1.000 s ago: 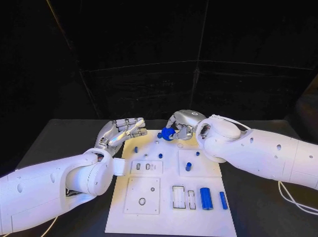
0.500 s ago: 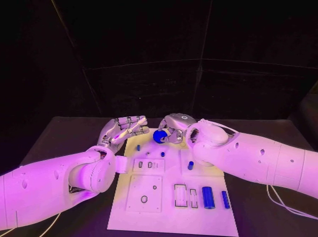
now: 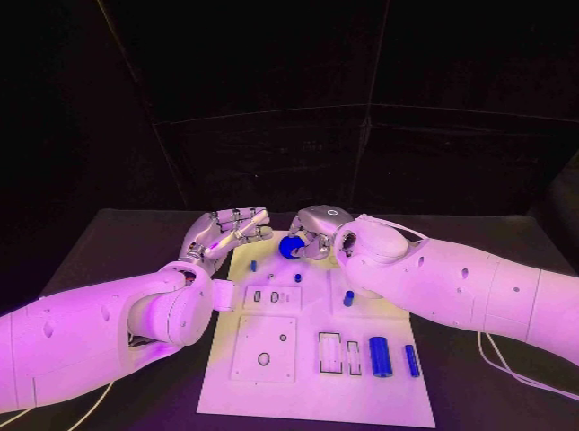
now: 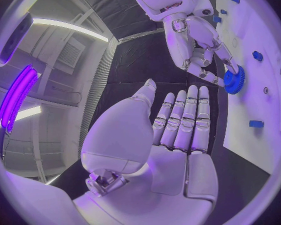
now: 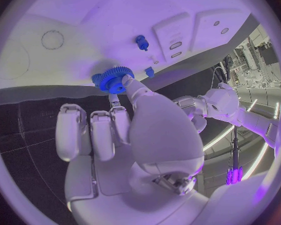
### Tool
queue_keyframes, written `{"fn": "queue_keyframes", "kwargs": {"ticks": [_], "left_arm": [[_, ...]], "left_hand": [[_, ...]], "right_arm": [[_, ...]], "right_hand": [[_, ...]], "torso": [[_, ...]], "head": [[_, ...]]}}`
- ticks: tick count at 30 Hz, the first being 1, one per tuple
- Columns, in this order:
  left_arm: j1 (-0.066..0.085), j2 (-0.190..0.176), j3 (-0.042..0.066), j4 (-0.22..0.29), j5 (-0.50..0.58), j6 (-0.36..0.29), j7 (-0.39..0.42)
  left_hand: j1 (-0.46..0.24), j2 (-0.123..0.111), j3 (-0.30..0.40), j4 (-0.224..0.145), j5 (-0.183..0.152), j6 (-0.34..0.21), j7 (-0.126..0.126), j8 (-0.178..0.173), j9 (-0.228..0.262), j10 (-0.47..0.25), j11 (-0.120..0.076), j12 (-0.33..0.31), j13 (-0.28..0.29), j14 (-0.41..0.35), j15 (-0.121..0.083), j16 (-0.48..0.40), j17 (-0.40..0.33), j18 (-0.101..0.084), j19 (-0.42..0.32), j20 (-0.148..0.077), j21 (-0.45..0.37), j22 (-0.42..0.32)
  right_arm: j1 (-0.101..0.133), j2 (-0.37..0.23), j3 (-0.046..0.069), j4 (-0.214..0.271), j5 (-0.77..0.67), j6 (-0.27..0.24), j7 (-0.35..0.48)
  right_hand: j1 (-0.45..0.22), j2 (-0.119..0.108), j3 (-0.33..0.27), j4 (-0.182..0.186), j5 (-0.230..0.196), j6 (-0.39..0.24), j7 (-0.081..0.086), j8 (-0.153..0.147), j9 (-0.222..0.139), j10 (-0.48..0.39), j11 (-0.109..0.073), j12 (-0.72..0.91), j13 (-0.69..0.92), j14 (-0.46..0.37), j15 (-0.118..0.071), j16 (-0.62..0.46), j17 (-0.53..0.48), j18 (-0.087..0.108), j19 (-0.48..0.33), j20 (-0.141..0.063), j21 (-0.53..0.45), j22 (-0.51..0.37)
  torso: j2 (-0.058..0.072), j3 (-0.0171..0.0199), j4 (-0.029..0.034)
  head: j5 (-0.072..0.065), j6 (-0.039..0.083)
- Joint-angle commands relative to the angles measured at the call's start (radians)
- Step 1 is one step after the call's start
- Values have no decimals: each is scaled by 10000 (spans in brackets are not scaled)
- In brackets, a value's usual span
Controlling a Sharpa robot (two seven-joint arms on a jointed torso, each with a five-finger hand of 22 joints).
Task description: Assemble the parts on the task board
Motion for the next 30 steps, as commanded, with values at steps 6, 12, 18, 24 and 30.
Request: {"fn": "queue_keyframes", "kwargs": {"ticks": [6, 12, 18, 24, 30], "left_arm": [[19, 7, 11, 10, -31, 11, 153], [20, -1, 11, 15, -31, 24, 140], [22, -5, 11, 9, -31, 34, 132], [26, -20, 11, -12, -31, 30, 121], [29, -16, 11, -18, -31, 35, 108]], "left_hand": [[-69, 17, 0, -83, -44, 17, 248, -47, -2, 77, 20, -29, -4, 77, 16, -54, 11, 62, 92, 8, -69, -17], [-69, 17, -1, -83, -44, 17, 248, -47, -2, 78, 20, -29, -4, 77, 16, -55, 11, 62, 92, 8, -70, -17], [-71, 17, -2, -88, -44, 22, 246, -48, -2, 81, 19, -30, -4, 83, 15, -59, 11, 61, 102, 7, -72, -20], [-71, 17, -2, -88, -44, 22, 246, -48, -2, 81, 19, -30, -4, 83, 15, -59, 11, 61, 102, 7, -72, -20], [-71, 15, -4, -91, -44, 22, 246, -49, -3, 80, 19, -32, -5, 84, 16, -63, 10, 61, 106, 6, -74, -22]], "right_arm": [[0, 97, -3, -121, -135, 587, -113], [-6, 104, -4, -137, -146, 656, -180], [-7, 111, -4, -134, -149, 645, -193], [-8, 118, -4, -146, -149, 701, -221], [-8, 124, -4, -159, -5, 1006, -262]], "right_hand": [[-378, -281, -85, 41, -10, 281, -73, -274, -12, -148, 103, -236, 151, 615, 147, -56, 550, -166, -22, 154, 23, 158], [-639, -475, -270, 99, -149, 73, -24, -481, -7, -242, 157, -398, 24, 605, 198, -79, 516, -157, -48, 212, 7, 126], [-832, -573, -484, 184, -189, -120, 14, -649, -5, -284, 198, -470, -21, 601, 233, -90, 504, -151, -67, 250, -6, 105], [-1266, -614, -930, 584, -187, -413, 96, -815, -9, -335, 282, -534, -52, 595, 306, -108, 484, -146, -85, 319, -20, 83], [-2034, -365, -1615, 1423, 460, -426, 118, -791, 17, -293, 313, -459, 47, 613, 340, -74, 570, -149, -69, 358, -14, 109]], "torso": [[-3, 4, 3], [-6, 4, -3], [-3, 5, 0], [-7, 6, -8], [-3, 7, 0]], "head": [[6, -45], [28, -63], [22, -77], [9, -76], [2, -76]]}}
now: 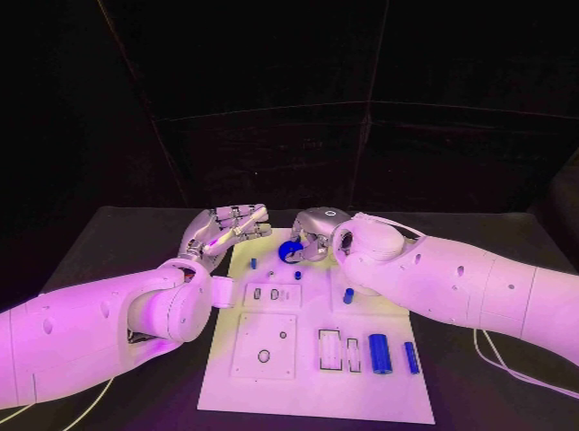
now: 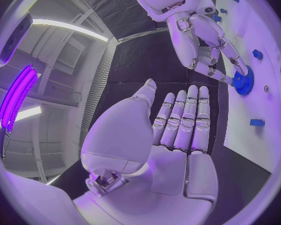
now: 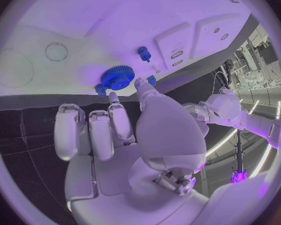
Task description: Assemble the parts on the task board
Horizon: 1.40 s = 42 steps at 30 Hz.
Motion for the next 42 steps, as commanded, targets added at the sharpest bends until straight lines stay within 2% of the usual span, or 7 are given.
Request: {"fn": "queue_keyframes", "kwargs": {"ticks": [1, 4, 10, 19, 25, 33, 42], "left_arm": [[22, 0, 10, 5, -33, 41, 106], [23, -3, 10, 5, -33, 45, 103], [23, -23, 10, -22, -33, 69, 112], [25, -78, 9, -100, -33, 175, 107], [25, -46, 8, -142, -33, 223, 103], [23, 67, 7, -239, -33, 314, 92], [20, 158, 7, -350, -33, 360, 78]], "left_hand": [[-72, 15, -4, -35, -44, 22, 246, -49, -2, 80, 19, -33, -5, 84, 15, -63, 10, 61, 86, -14, -30, -16], [-71, 15, -4, -37, -44, 22, 246, -50, -3, 80, 19, -34, -5, 84, 16, -65, 10, 60, 88, -14, -31, -17], [-71, 15, -4, -40, -44, 22, 245, -52, -3, 80, 19, -35, -6, 85, 16, -67, 10, 60, 91, -15, -33, -19], [-86, 71, -3, -119, -43, 182, 159, -25, 5, 258, -60, -14, 0, 394, -67, -64, 36, 71, 305, -76, -70, -67], [-96, 75, -8, -124, -44, 202, 148, -24, 4, 284, -70, -13, 0, 439, -79, -64, 39, 73, 342, -87, -73, -73], [-107, 83, -16, -137, -45, 224, 132, -29, 1, 313, -86, -20, -3, 525, -102, -63, 45, 76, 412, -107, -76, -82], [-110, 82, -18, -137, -45, 224, 132, -31, 1, 314, -87, -22, -3, 534, -104, -62, 46, 77, 421, -109, -76, -83]], "right_arm": [[20, 5, 3, -4, 81, 349, -77], [20, -48, 3, 17, 114, 92, -93], [20, -629, 5, 466, 510, -1561, 507], [50, -3050, 3, 2128, 2669, -2693, 2712], [61, -4208, -3, 2446, 3306, -2614, 3163], [51, -4918, -13, 2102, 3868, -2175, 3570], [-138, -4967, -18, 1587, 4106, -1828, 3623]], "right_hand": [[-211, 105, -215, 275, 326, -46, -21, -6, 18, -20, 42, 40, 55, 614, 54, -20, 580, -149, 6, 73, -14, 112], [-224, 117, -258, 302, 380, -41, -23, -4, 19, -16, 45, 47, 64, 614, 52, -19, 582, -149, 5, 74, -15, 111], [297, 183, -303, 48, 666, 38, -52, 20, 32, 92, 13, 207, 228, 626, 28, 3, 633, -164, 62, 58, 18, 193], [1293, 282, -192, -613, 982, 192, -92, 46, 44, 50, -39, 125, 197, 577, -20, -104, 440, -137, -31, 14, -40, 65], [1425, 135, -309, -748, 1121, 194, -94, 28, 36, 21, -43, 66, 156, 574, -25, -118, 429, -135, -41, 5, -51, 54], [1728, 43, -412, -966, 1197, 186, -95, 8, 27, 3, -50, 24, 137, 582, -32, -111, 465, -138, -36, -3, -55, 66], [1874, 53, -430, -1065, 1173, 137, -83, -15, 15, -27, -42, -25, 102, 585, -29, -110, 474, -136, -46, -3, -63, 52]], "torso": [[1, -1, 3], [-5, 0, 0], [-22, 20, -20], [-105, 29, -144], [-147, 61, -224], [-126, 102, -234], [-126, 58, -177]], "head": [[-1, 2], [-6, 10], [-46, 55], [-132, 144], [-162, 157], [-489, 138], [-664, 110]]}}
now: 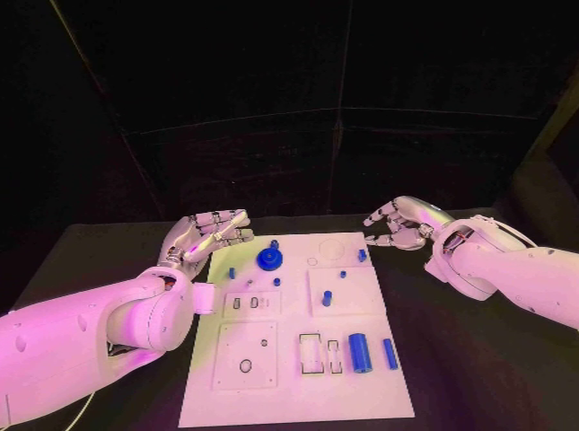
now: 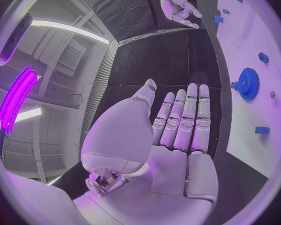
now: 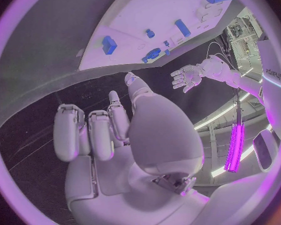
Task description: Assemble the parts on the task board
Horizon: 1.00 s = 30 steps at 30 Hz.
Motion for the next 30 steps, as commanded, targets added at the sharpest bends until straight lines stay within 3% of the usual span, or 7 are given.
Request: {"fn": "queue_keyframes", "kwargs": {"ticks": [1, 4, 10, 18, 30], "left_arm": [[15, 15, 9, -13, -36, 185, 86], [14, 19, 9, -43, -36, 188, 86], [13, 29, 9, -75, -36, 194, 90], [13, 38, 9, -102, -36, 197, 91], [11, 52, 9, -121, -36, 202, 85]], "left_hand": [[-59, 32, 8, -54, -45, 78, 127, -31, 1, 62, 24, -22, -3, 85, -14, -62, 9, 78, 75, -3, -38, -13], [-61, 31, 7, -54, -45, 76, 128, -33, 0, 62, 24, -24, -4, 91, -15, -63, 9, 77, 80, -4, -38, -13], [-61, 31, 7, -54, -45, 76, 128, -33, 0, 62, 24, -24, -4, 91, -15, -63, 9, 77, 80, -4, -38, -13], [-63, 29, 4, -56, -45, 73, 130, -37, -2, 60, 24, -27, -5, 97, -16, -65, 9, 77, 87, -6, -39, -15], [-65, 29, 2, -58, -45, 70, 132, -42, -3, 57, 26, -33, -6, 103, -17, -69, 8, 76, 95, -8, -42, -17]], "right_arm": [[-107, -12, -2, -40, 315, 306, 238], [-219, 40, -2, -156, 258, 437, 171], [-332, 111, -3, -335, 213, 689, 139], [-392, 245, -3, -509, 145, 815, 112], [-510, 556, -2, -852, -11, 1036, -2]], "right_hand": [[97, -23, -5, -77, 14, -15, 13, -16, -16, -46, -59, -50, 100, 585, -28, -60, 468, -135, -44, 0, -63, 46], [137, -30, -67, -121, -116, -92, 31, -39, -29, -83, -42, -105, 59, 576, -16, -82, 430, -127, -74, 8, -82, 4], [175, -38, -138, -168, -247, -198, 53, -56, -42, -122, -23, -157, 21, 572, 0, -93, 417, -120, -98, 20, -98, -28], [210, -35, -157, -198, -284, -228, 59, -55, -43, -125, -18, -158, 23, 576, 5, -86, 436, -120, -100, 25, -100, -31], [444, 189, -120, -371, -523, -144, 53, 24, -10, -77, -24, -83, 96, 585, 7, -75, 471, -123, -85, 36, -96, -8]], "torso": [[0, -27, 24], [-4, -4, -28], [-5, -25, 35], [-6, -30, 25], [-12, -37, 33]], "head": [[-37, -13], [8, -43], [-67, -57], [-59, -63], [-43, -97]]}}
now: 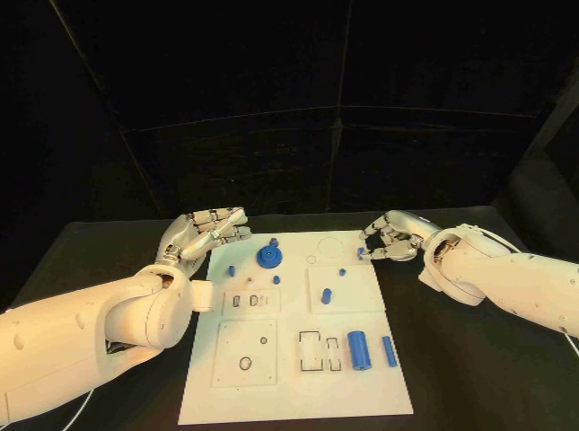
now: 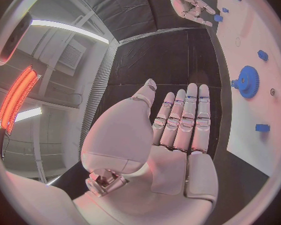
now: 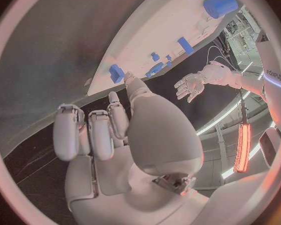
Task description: Assemble the parts on the task board
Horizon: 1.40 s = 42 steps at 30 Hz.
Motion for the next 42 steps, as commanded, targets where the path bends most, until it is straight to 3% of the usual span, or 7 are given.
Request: {"fn": "queue_keyframes", "kwargs": {"ticks": [1, 16, 24, 42], "left_arm": [[15, 8, 9, 1, -36, 129, 88], [15, 9, 9, -4, -36, 165, 36], [14, 11, 9, -6, -36, 172, 25], [14, 11, 9, -10, -36, 177, -11]], "left_hand": [[-65, 29, 2, -59, -45, 72, 133, -42, -3, 58, 25, -33, -7, 69, 18, -70, 10, 76, 96, -8, -42, -8], [-67, 31, 0, -64, -45, 63, 138, -51, -6, 48, 28, -44, -9, 74, 19, -80, 8, 73, 108, -10, -48, -13], [-67, 31, 0, -64, -45, 63, 138, -51, -6, 48, 28, -44, -9, 74, 19, -80, 8, 73, 108, -10, -48, -13], [-76, 30, -15, -82, -45, 12, 167, -93, -14, -6, 52, -91, -16, 82, 28, -124, -3, 65, 136, -12, -81, -35]], "right_arm": [[-32, 43, 2, -30, -153, 302, -42], [-80, 151, 2, -248, -206, 512, -227], [-83, 246, 2, -350, -208, 638, -283], [-104, 381, 3, -390, -209, 694, -342]], "right_hand": [[147, 17, 19, -81, -52, 16, -23, 32, 13, 5, -25, 42, 108, 587, 6, -15, 480, -125, -40, -2, -46, 17], [208, 273, 109, -168, -266, 309, -56, 151, 52, 78, -57, 151, 209, 594, -20, -8, 505, -126, -29, -21, -42, 32], [238, 608, 385, -237, -919, 656, -112, 250, 63, 135, -107, 226, 282, 601, -63, -3, 530, -133, -5, -59, -31, 67], [176, 491, 404, -316, -1058, 609, -102, 168, 15, 111, -104, 188, 255, 599, -68, -11, 522, -132, -10, -74, -36, 60]], "torso": [[-1, 0, 0], [-1, 8, 6], [-2, 9, -8], [-1, 16, -6]], "head": [[21, -25], [64, -34], [66, -51], [78, -55]]}}
